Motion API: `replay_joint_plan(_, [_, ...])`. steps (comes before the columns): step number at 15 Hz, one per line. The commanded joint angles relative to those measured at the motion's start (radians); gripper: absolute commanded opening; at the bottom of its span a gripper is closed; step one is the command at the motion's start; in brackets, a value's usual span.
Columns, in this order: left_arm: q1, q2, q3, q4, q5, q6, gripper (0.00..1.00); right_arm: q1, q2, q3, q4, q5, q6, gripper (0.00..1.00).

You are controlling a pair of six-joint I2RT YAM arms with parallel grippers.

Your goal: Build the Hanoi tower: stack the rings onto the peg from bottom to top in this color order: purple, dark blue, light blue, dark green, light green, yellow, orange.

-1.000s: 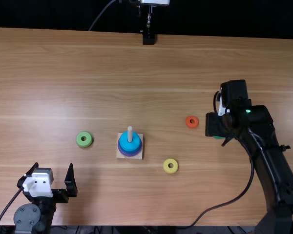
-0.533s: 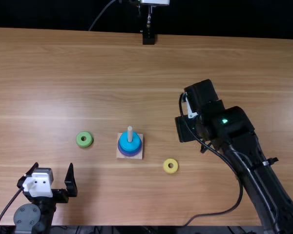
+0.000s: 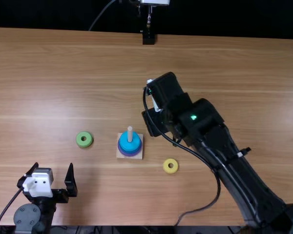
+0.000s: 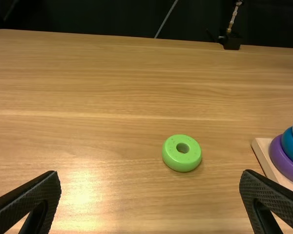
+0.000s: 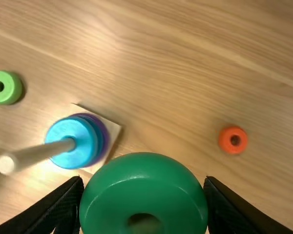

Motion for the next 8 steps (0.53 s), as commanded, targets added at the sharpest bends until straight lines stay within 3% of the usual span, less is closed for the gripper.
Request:
replay_joint_plan(1, [0.007, -0.012, -0.104, -0.079, -0.006, 0.015, 1.0, 0.036, 0.041, 0.064, 0.0, 0.002, 0.002, 0.0])
replay_joint_plan(8, [0.007, -0.012, -0.104, -0.079, -0.006, 0.015, 1.0, 0.125, 0.092, 0.106, 0.0, 0.002, 0.013, 0.0])
